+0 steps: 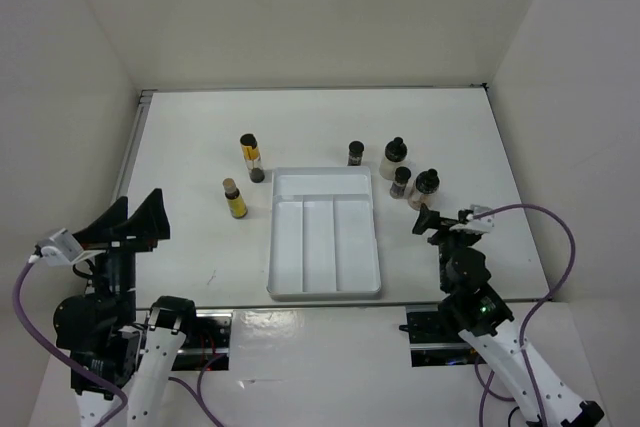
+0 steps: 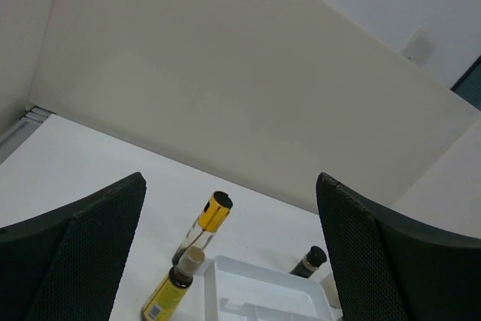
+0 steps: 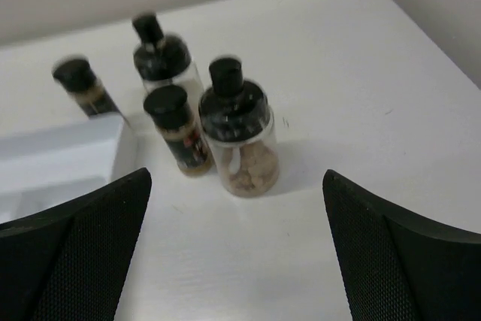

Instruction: Organize the condiment bottles

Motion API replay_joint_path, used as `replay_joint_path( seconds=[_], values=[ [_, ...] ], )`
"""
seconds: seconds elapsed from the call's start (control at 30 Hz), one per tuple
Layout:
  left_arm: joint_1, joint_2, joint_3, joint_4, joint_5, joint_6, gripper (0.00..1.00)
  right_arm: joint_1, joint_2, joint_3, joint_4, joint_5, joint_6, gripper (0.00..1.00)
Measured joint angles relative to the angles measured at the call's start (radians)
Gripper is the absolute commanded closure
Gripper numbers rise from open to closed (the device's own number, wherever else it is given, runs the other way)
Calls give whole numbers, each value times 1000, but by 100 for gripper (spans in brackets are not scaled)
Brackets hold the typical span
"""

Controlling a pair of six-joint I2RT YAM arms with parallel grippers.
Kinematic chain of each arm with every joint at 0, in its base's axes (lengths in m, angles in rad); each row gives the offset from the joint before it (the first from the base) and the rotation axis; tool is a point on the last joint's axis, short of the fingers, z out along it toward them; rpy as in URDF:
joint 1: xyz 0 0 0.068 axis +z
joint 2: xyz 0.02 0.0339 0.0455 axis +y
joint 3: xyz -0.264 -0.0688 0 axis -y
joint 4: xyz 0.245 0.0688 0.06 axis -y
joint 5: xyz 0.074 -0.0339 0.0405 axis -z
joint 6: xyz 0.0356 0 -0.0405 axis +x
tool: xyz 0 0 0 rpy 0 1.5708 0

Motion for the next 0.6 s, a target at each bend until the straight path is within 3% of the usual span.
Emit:
replay_joint_path(
  seconds=[0.27, 0.43, 0.6],
  values=[
    [0, 0, -16, 16, 29, -61, 0, 0, -2, 299, 49, 99, 292, 1],
    [0, 0, -91, 71, 106, -85, 0, 0, -3, 417, -55, 134, 557, 1],
    [0, 0, -147, 95, 174, -112, 0, 0, -3, 407, -216, 180, 970, 1]
  ],
)
